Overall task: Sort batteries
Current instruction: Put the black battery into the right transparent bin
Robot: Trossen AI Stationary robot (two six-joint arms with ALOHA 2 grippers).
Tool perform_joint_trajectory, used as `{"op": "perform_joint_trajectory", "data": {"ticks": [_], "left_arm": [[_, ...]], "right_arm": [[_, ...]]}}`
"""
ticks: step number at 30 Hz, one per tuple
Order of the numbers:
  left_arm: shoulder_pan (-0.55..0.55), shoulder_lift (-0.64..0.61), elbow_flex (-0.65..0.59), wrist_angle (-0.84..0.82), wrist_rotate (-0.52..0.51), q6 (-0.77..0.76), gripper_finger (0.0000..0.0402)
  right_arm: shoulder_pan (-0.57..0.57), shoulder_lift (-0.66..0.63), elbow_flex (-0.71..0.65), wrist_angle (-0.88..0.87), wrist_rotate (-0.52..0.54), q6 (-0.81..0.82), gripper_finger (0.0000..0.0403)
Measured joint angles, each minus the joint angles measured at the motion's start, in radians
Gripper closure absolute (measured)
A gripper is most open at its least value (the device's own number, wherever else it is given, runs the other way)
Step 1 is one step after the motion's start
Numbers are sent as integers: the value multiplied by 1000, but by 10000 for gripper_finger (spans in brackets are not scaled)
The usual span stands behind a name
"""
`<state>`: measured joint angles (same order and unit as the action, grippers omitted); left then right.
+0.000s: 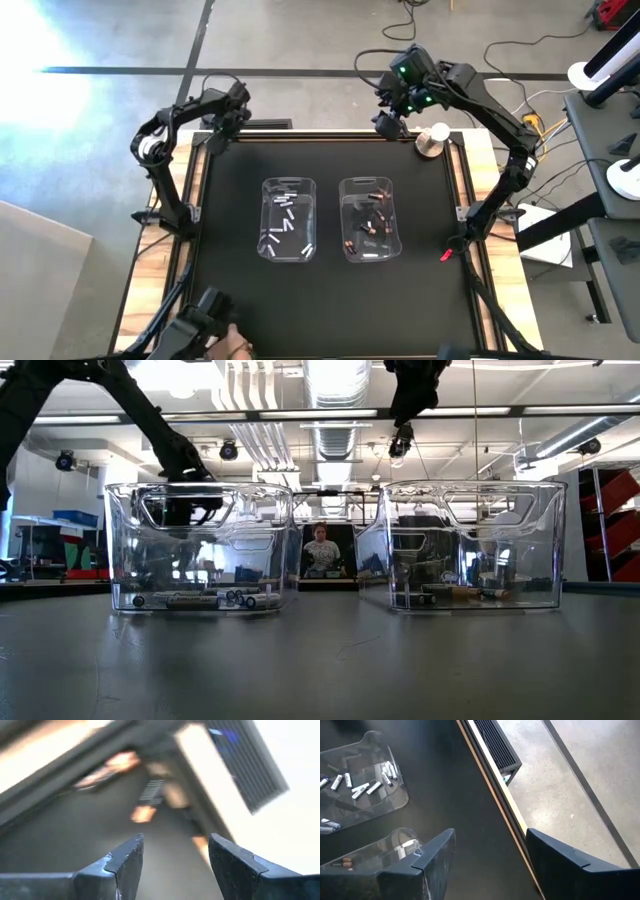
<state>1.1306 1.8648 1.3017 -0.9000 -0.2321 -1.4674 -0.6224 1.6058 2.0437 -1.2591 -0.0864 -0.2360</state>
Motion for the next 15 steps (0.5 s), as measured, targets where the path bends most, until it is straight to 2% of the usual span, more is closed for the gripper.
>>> {"op": "perform_joint_trajectory", "data": {"ticks": [3,8,15], "left_arm": [[-2,7,3,78,36,77,200],[-2,56,4,38,115,166,200],[-6,100,5,60,110,245,200]], "right_arm": [[0,0,-7,1,0,-11,160],[0,0,-20,3,0,-13,152],[0,0,-37,3,0,-9,150]]}}
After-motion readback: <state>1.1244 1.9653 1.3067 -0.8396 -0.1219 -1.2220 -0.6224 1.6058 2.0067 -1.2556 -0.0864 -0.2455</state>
